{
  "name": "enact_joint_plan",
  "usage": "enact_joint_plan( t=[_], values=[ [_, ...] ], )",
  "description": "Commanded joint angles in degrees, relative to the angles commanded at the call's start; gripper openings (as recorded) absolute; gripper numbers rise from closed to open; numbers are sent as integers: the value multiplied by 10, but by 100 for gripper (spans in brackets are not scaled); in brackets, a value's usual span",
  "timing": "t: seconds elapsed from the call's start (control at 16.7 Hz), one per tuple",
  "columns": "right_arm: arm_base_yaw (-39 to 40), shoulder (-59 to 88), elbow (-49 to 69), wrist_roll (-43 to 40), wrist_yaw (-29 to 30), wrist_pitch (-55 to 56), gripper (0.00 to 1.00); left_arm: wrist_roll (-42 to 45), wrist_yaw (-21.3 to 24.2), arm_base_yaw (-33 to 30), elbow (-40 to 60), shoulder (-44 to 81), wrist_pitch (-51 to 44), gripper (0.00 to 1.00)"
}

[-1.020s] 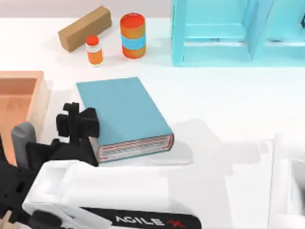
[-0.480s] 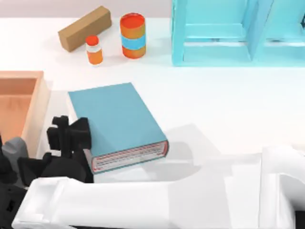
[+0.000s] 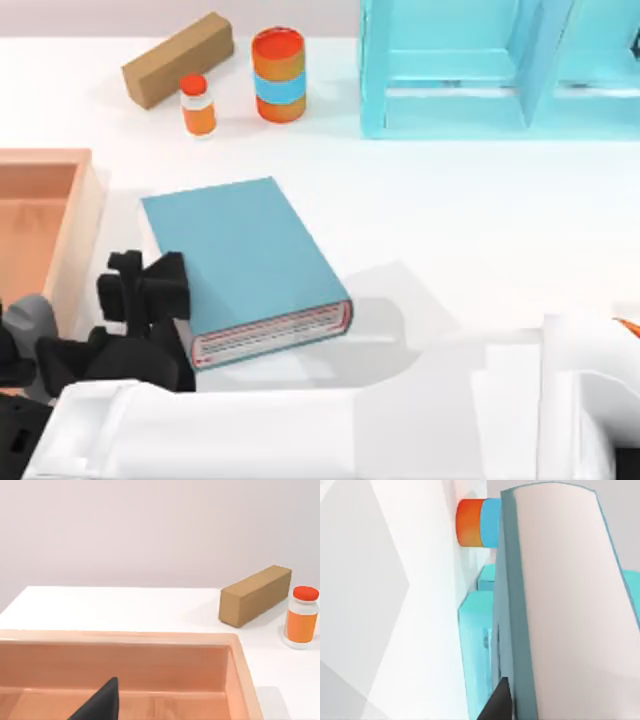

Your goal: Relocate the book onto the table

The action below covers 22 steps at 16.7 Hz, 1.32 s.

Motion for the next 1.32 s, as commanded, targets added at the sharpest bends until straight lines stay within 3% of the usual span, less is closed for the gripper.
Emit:
enact_joint_plan(
  t=[0.48, 1.26, 1.32],
  values=[
    [0, 18, -25, 1, 0, 44, 0, 0, 0, 0, 0, 0, 0, 100],
    [0, 18, -25, 1, 0, 44, 98, 0, 0, 0, 0, 0, 0, 100],
    [0, 18, -25, 1, 0, 44, 100, 0, 0, 0, 0, 0, 0, 100]
  ],
)
